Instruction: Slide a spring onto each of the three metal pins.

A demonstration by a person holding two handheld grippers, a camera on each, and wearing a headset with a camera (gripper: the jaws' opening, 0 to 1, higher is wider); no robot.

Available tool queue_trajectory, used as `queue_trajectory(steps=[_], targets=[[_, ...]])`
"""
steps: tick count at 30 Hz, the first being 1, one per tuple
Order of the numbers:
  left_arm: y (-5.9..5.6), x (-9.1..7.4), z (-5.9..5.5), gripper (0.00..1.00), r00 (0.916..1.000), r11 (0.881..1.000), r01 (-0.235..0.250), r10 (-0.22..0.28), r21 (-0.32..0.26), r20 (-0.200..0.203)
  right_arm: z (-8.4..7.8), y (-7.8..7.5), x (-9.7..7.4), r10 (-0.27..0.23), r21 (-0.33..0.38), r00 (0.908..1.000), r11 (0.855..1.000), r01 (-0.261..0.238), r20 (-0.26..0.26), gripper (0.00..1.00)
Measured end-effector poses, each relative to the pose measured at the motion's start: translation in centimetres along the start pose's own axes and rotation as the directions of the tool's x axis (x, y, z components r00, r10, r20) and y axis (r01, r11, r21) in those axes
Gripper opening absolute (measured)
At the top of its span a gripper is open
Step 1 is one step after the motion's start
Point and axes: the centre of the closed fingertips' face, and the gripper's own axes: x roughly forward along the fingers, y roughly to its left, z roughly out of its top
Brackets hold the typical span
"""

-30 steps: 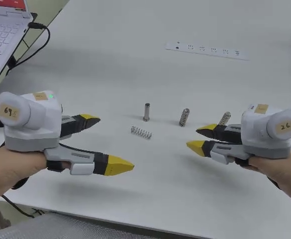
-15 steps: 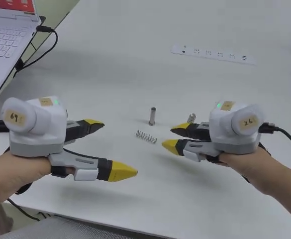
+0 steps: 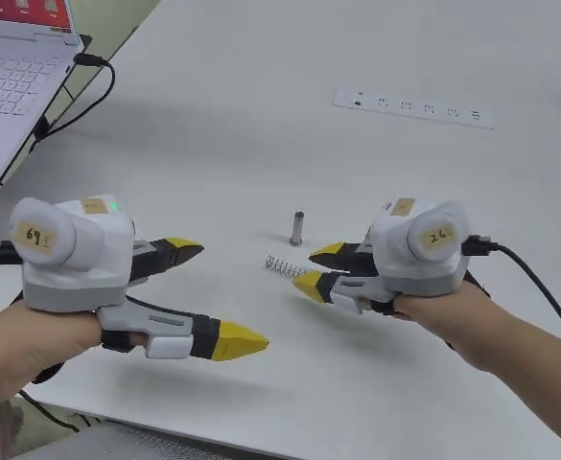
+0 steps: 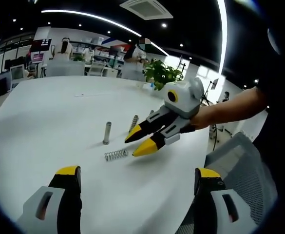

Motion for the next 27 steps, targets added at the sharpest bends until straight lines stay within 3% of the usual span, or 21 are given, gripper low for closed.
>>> queue_trajectory(steps=[9, 17, 22, 27], targets=[[-0.2, -0.2, -0.1, 0.93, 1.0, 1.0, 0.006, -0.006, 0.005, -0.001, 0.4, -0.2, 1.4, 0.006, -0.016, 0.9998, 1.0, -0.007, -0.017, 0.2], [0.1, -0.6, -0.1, 0.92, 1.0, 1.0, -0.003, 0.003, -0.002, 0.004, -0.7, -0.3, 2.6, 0.011, -0.021, 0.9982, 1.0, -0.012, -0.06, 0.17], [0.1, -0.6, -0.3, 0.92, 1.0, 1.0, -0.003, 0.003, -0.008, 0.0, -1.4, -0.5, 2.8, -0.007, -0.048, 0.9969, 0.999, 0.004, -0.079, 0.1], [0.0, -0.6, -0.3, 0.91, 1.0, 1.0, -0.003, 0.003, -0.008, 0.0, -1.4, -0.6, 2.4, -0.008, -0.067, 0.9979, 0.998, 0.004, -0.064, 0.09]])
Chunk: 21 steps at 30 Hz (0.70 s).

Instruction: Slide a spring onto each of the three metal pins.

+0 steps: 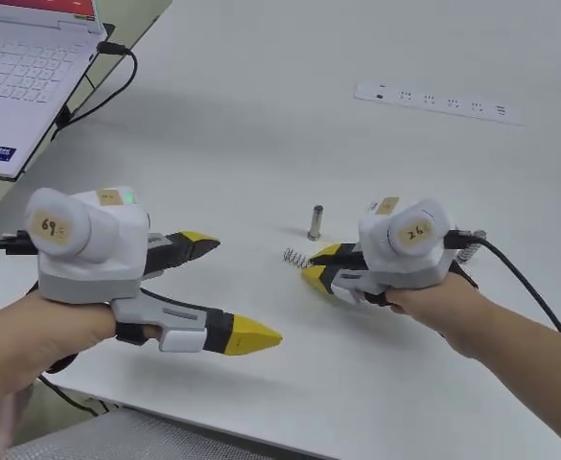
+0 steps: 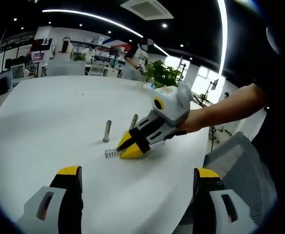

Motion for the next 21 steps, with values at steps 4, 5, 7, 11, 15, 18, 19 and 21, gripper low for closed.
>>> queue_trajectory(steps=[4, 5, 7, 11, 15, 18, 19, 21], targets=[[-0.2, 0.1, 0.1, 0.91, 1.0, 1.0, 0.005, -0.005, 0.003, 0.002, 0.1, 0.1, -0.4, 0.001, -0.024, 1.0, 1.0, -0.001, -0.005, 0.09], [-0.2, 0.2, 0.0, 0.91, 1.0, 1.0, 0.006, -0.006, 0.004, 0.0, 0.2, 0.1, -0.5, 0.002, -0.023, 1.0, 1.0, -0.002, -0.001, 0.09], [-0.3, 0.2, 0.0, 0.9, 1.0, 1.0, 0.008, -0.008, 0.004, -0.003, 0.4, 0.1, -0.8, 0.002, -0.025, 1.0, 1.0, -0.002, 0.002, 0.09], [-0.7, 0.3, 0.2, 0.9, 0.9999, 1.0, 0.017, -0.017, 0.01, -0.004, 0.9, 0.1, -1.5, 0.004, -0.028, 0.9999, 1.0, -0.003, 0.015, 0.09], [-0.9, 0.4, 0.6, 0.9, 0.9998, 1.0, 0.02, -0.02, 0.019, 0.003, 1.3, 0.3, -2.6, 0.004, -0.046, 0.9997, 0.999, -0.003, 0.023, 0.09], [-1.1, 0.5, 0.6, 0.9, 0.9998, 0.999, 0.02, -0.02, 0.025, 0.0, 1.5, 0.4, -3.7, 0.004, -0.046, 0.9994, 0.999, -0.003, 0.033, 0.09], [-1.2, 0.6, 0.6, 0.9, 0.9998, 0.999, 0.022, -0.022, 0.027, -0.002, 1.6, 0.4, -4.0, 0.002, -0.042, 0.9992, 0.999, 0.0, 0.039, 0.09], [-1.4, 0.7, 0.8, 0.9, 0.9996, 0.999, 0.027, -0.027, 0.033, 0.004, 1.7, 0.5, -4.9, 0.0, -0.036, 0.9986, 0.999, 0.002, 0.053, 0.09]])
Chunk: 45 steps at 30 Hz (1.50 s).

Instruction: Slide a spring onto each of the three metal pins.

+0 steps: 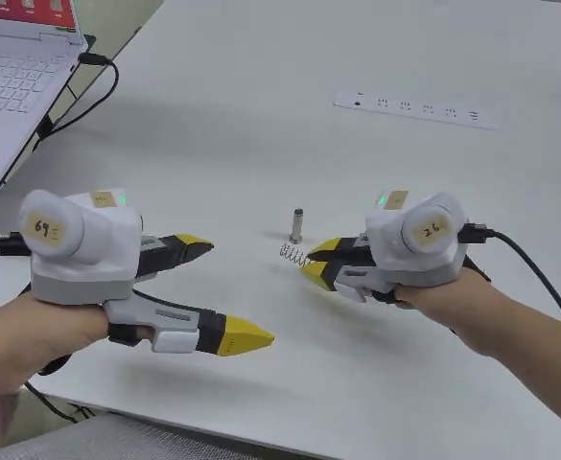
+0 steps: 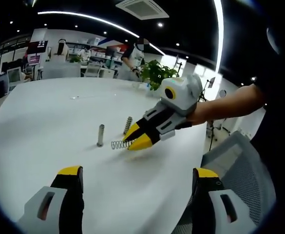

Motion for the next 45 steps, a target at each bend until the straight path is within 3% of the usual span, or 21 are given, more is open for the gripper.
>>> queue_trajectory(steps=[11, 15, 22, 30, 35, 40, 45], targets=[[-0.8, 1.8, 0.7, 0.87, 0.9992, 0.998, 0.04, -0.04, 0.045, 0.002, -0.7, 0.3, -4.4, -0.014, -0.042, 0.9998, 0.999, 0.014, -0.011, 0.09], [-1.4, 2.6, 0.8, 0.83, 0.9977, 0.994, 0.067, -0.066, 0.088, -0.012, -1.5, 0.3, -5.7, -0.021, -0.063, 0.9995, 0.998, 0.019, -0.025, 0.09], [-2.7, 3.9, 1.7, 0.82, 0.9952, 0.989, 0.098, -0.097, 0.108, -0.006, -2.5, 1.0, -7.3, -0.013, -0.077, 0.999, 0.997, 0.01, -0.042, 0.08], [-3.6, 4.9, 2.4, 0.78, 0.9924, 0.986, 0.122, -0.123, 0.117, 0.002, -2.3, 1.9, -8.0, 0.021, -0.106, 0.9992, 0.994, -0.025, -0.032, 0.08], [-4.3, 5.5, 2.8, 0.73, 0.9872, 0.98, 0.156, -0.159, 0.12, 0.011, -2.3, 2.0, -8.3, 0.048, -0.115, 0.9986, 0.992, -0.051, -0.024, 0.08], [-4.4, 6.0, 3.7, 0.62, 0.983, 0.978, 0.175, -0.18, 0.112, 0.035, -2.3, 1.9, -8.5, 0.067, -0.135, 0.9974, 0.988, -0.07, -0.028, 0.08], [-4.7, 6.6, 4.3, 0.58, 0.9802, 0.976, 0.185, -0.191, 0.115, 0.05, -1.9, 2.4, -8.9, 0.099, -0.156, 0.9949, 0.983, -0.101, -0.02, 0.08]])
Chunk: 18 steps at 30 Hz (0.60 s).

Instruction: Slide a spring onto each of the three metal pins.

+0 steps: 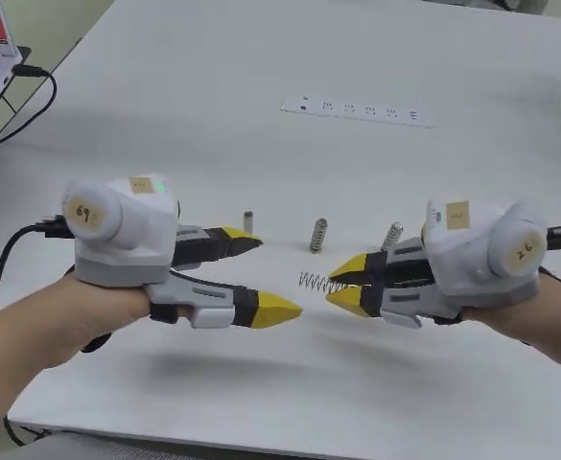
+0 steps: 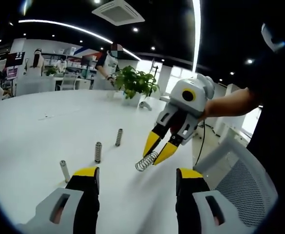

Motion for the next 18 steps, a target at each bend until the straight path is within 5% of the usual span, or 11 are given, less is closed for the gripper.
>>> queue_trajectory(steps=[7, 18], targets=[[-0.9, 1.2, -0.4, 0.38, 0.9989, 0.999, 0.04, -0.04, 0.013, -0.023, 0.0, 0.5, -0.2, 0.032, -0.018, 0.9995, 0.999, -0.032, -0.003, 0.08], [-1.6, 2.4, -0.7, 0.26, 0.9968, 0.997, 0.073, -0.072, 0.01, -0.036, 0.1, 0.9, -0.3, 0.046, -0.023, 0.9989, 0.999, -0.046, 0.004, 0.08]])
